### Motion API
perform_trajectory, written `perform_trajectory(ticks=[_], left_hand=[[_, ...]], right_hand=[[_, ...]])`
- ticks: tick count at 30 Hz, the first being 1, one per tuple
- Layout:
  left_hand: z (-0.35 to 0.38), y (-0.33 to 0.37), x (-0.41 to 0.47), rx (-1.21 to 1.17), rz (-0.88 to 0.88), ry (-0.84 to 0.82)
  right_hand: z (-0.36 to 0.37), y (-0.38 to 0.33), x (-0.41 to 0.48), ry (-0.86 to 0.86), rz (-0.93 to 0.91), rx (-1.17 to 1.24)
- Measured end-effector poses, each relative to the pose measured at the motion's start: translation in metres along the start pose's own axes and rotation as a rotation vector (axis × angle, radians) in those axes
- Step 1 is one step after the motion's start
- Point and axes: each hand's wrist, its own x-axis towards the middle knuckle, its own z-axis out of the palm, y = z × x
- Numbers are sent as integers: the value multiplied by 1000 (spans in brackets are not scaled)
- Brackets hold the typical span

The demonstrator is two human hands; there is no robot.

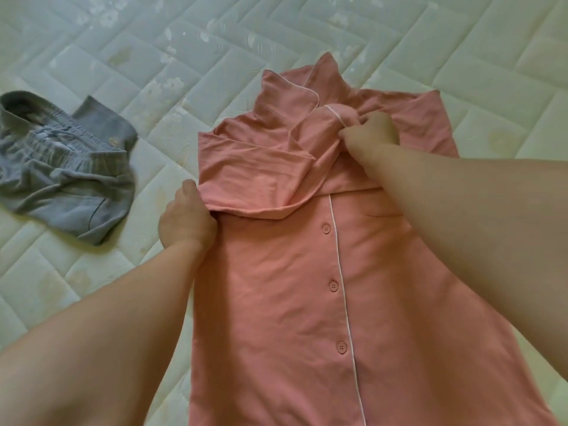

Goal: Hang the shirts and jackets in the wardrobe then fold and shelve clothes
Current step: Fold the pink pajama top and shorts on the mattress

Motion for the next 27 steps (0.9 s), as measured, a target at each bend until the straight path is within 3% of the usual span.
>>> perform_trajectory(ticks=[6, 13, 21, 27], left_hand=[[-9, 12, 9, 310, 317, -62], [-7, 28, 7, 350, 346, -139], [-5, 23, 9, 354, 380, -179], [-9, 28, 10, 412, 387, -172]], right_hand=[[-60, 28, 12, 344, 80, 136], [-73, 65, 6, 214, 260, 58], [-71, 54, 22, 208, 212, -158], [-79, 65, 29, 392, 34, -6]])
